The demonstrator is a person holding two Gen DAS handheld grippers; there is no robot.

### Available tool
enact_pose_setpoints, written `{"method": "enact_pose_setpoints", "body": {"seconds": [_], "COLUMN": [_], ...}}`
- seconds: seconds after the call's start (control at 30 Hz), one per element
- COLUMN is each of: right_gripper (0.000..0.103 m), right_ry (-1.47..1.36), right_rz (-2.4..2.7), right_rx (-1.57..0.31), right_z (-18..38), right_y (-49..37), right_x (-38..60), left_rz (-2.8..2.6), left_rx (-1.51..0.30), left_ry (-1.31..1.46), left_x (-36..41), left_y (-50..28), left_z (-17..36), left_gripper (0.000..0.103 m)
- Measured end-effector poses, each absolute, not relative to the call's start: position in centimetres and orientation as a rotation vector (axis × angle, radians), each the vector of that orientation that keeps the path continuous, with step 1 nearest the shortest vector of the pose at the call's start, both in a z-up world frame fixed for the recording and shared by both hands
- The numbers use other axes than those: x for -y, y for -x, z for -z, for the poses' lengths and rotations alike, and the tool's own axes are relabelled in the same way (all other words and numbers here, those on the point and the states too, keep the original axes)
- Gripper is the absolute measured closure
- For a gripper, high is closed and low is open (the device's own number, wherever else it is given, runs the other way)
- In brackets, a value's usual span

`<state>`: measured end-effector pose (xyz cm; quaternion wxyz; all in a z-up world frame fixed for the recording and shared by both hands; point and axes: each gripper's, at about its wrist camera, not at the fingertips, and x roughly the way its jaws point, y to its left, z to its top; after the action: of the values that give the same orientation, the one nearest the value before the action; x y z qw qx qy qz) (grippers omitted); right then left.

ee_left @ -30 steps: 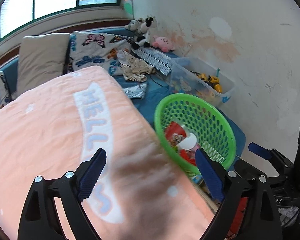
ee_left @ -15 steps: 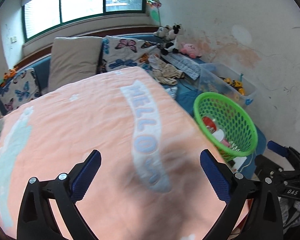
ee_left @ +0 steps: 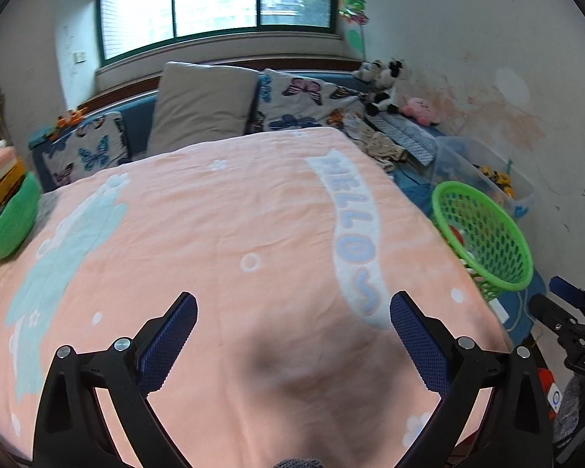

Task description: Collect trash

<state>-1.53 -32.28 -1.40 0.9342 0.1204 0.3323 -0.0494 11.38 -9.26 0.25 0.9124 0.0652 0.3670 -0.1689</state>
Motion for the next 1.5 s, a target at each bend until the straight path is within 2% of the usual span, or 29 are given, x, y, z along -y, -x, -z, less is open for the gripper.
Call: {"method": "enact_pose_setpoints", "body": {"seconds": [0.53,1.5], "right_gripper": [0.007,0.006], "right_ry": [-0.215,-0.128], "right_rz": [0.076,0.047], "right_rx": [-0.696,-0.673], "right_z": [2.8,3.0], "right_y": [2.3,2.2], "right_x": [29.8,27.4], "left_rz": [0.238,0.131], "left_rx": [-0.751,-0.723], "left_ry": [-0.065,-0.09], "left_x": [5.3,4.0], "left_y": [-8.6,-6.1], "left_z": [2.0,2.7], "left_gripper": [0.007,0.007]}}
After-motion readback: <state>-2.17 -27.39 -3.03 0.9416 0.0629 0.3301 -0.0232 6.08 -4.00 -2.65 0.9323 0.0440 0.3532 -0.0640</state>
